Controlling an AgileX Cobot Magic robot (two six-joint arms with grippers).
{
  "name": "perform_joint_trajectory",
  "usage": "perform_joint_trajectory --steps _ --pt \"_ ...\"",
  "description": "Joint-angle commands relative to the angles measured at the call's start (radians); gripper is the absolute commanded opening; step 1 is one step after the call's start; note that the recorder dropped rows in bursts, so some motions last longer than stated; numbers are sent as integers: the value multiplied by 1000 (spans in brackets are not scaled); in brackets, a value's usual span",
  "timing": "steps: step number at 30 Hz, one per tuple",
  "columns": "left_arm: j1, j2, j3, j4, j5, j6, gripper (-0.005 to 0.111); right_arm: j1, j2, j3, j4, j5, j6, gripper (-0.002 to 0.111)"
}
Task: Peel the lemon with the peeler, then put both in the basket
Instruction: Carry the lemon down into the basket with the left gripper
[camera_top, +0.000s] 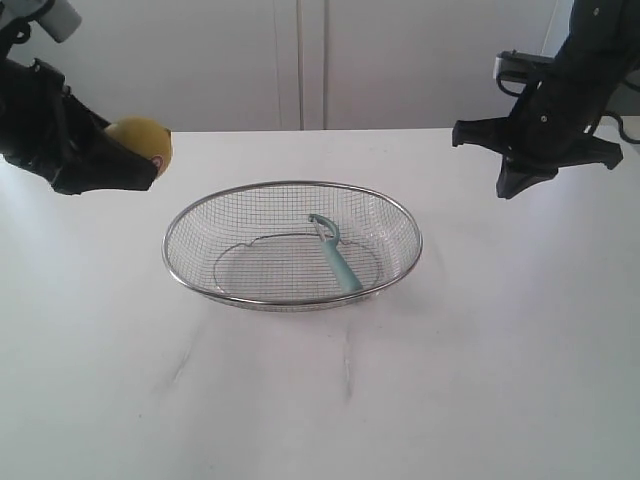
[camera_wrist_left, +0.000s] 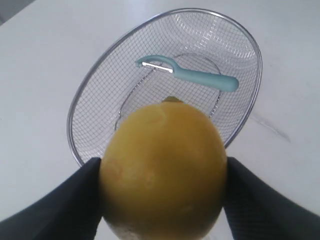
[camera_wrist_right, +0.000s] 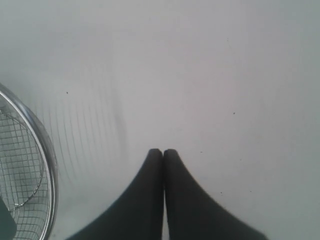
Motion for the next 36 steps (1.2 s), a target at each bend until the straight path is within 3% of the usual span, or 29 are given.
perform_joint_trajectory --steps 1,10,15,30,36 --pt "-1 18 -59 86 104 -128 0 -4 -11 -4 -5 -26 -6 0" --pt "-136 120 -196 325 157 -320 0 -4 -11 -4 -5 -26 -6 0" --pt "-198 203 -267 358 162 -350 0 -4 -11 -4 -5 -26 -1 0" --pt "-211 417 -465 363 252 -356 0 -4 -11 -4 -5 -26 18 0" --pt "-255 504 -529 448 250 -356 0 -4 -11 -4 -5 -26 18 0"
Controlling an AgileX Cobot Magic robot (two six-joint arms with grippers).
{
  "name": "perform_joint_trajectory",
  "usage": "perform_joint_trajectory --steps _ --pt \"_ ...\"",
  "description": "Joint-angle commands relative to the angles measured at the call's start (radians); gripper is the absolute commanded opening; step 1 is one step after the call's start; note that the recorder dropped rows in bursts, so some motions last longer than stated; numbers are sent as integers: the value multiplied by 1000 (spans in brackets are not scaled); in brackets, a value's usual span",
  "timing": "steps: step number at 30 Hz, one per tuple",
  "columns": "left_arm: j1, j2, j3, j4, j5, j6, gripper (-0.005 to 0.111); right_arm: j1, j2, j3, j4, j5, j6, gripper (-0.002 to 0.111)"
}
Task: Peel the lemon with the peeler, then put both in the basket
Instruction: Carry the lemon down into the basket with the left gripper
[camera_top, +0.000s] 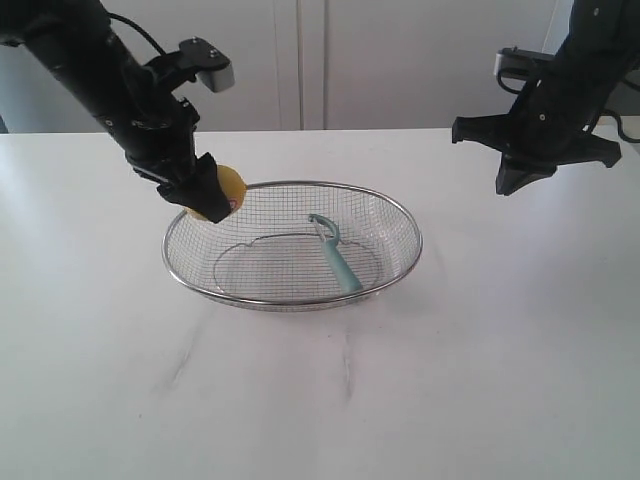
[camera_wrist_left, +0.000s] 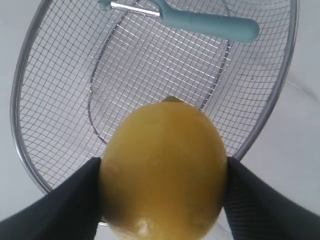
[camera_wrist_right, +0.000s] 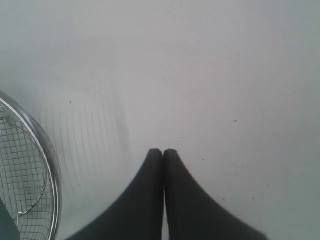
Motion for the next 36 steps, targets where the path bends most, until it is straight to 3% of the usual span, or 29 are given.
perform_joint_trajectory --steps 1,22,36 --pt "-39 61 -48 59 14 -12 0 -4 -11 -4 -5 -5 6 0" --pt "-66 258 -85 105 -200 19 0 -4 -11 -4 -5 -5 6 0" --pt "-66 304 -85 91 -228 51 3 -4 -11 -4 -5 -5 6 0"
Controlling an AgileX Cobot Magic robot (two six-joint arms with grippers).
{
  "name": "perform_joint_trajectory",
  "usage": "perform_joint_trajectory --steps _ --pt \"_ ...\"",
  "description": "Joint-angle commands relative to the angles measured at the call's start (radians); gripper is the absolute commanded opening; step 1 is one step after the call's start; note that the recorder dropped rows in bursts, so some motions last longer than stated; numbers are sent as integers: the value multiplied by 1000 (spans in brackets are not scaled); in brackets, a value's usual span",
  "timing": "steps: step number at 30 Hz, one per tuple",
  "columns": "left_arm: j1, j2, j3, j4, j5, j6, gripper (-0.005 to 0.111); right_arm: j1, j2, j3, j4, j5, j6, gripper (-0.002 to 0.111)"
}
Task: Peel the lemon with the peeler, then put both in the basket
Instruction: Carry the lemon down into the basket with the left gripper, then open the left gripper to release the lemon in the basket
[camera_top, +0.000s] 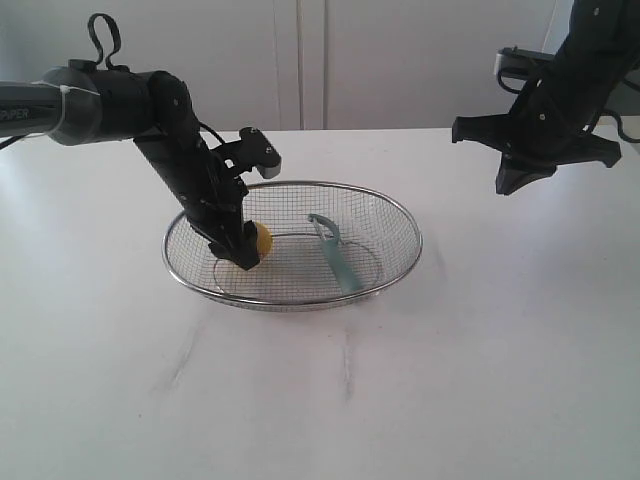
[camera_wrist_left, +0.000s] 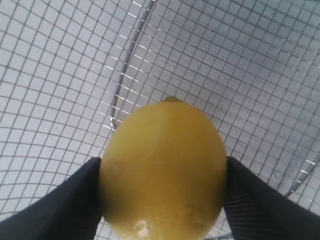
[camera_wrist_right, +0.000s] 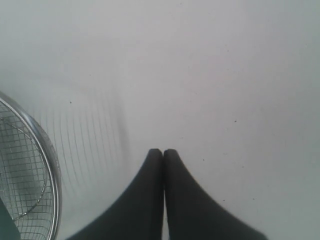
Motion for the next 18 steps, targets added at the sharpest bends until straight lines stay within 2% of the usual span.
perform_joint_trajectory --steps 1,4,6,9,12,18 --pt "-8 -9 -5 -22 8 23 6 -4 -11 -4 -5 -3 4 0" --pt "-8 -9 -5 -25 44 107 31 -4 -11 -4 -5 -3 4 0" --pt "-8 -9 -5 -39 64 155 60 -4 -11 -4 -5 -3 4 0" --pt "-8 -9 -5 -43 56 155 87 -4 -11 -4 -5 -3 4 0" --pt "-8 -9 -5 -43 52 155 94 -4 -11 -4 -5 -3 4 0" --pt "-8 -9 -5 -43 50 155 94 -4 -11 -4 -5 -3 4 0"
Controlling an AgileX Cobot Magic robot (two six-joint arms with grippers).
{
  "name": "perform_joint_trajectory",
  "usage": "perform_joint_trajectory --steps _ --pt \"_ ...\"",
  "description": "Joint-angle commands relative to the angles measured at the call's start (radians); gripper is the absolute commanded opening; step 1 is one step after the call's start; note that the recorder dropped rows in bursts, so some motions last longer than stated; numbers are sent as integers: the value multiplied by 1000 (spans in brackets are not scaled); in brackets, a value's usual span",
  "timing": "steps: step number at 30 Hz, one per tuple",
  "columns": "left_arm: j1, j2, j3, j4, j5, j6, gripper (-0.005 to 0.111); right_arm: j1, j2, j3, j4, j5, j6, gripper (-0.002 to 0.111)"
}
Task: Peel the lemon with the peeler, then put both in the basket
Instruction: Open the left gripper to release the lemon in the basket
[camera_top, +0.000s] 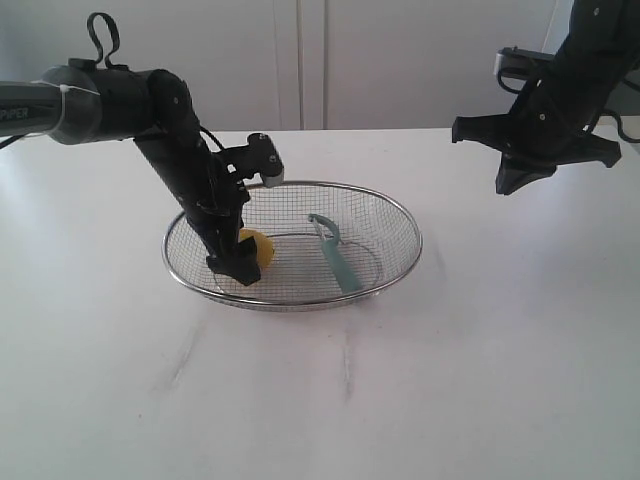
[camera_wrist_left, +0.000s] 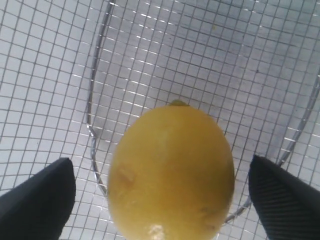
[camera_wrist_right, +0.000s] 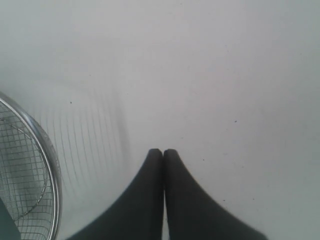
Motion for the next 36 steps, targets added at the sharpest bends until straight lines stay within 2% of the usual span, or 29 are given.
perform_joint_trajectory --steps 1,5,9,23,28,36 --pt "-8 -13 -5 -20 7 1 94 -4 -11 -4 -5 -3 4 0" --pt "-8 -30 -5 -3 6 1 95 -4 -11 -4 -5 -3 4 0" --pt "-8 -31 -5 19 6 -1 101 -4 -11 -4 -5 -3 4 0" --pt "-8 -101 -5 2 61 -31 99 -4 -11 -4 -7 -3 4 0" --pt "-8 -129 -5 0 61 -99 89 -4 -11 -4 -7 -3 4 0" --pt "-8 -154 -5 -2 70 -210 53 -4 -11 -4 -7 -5 4 0"
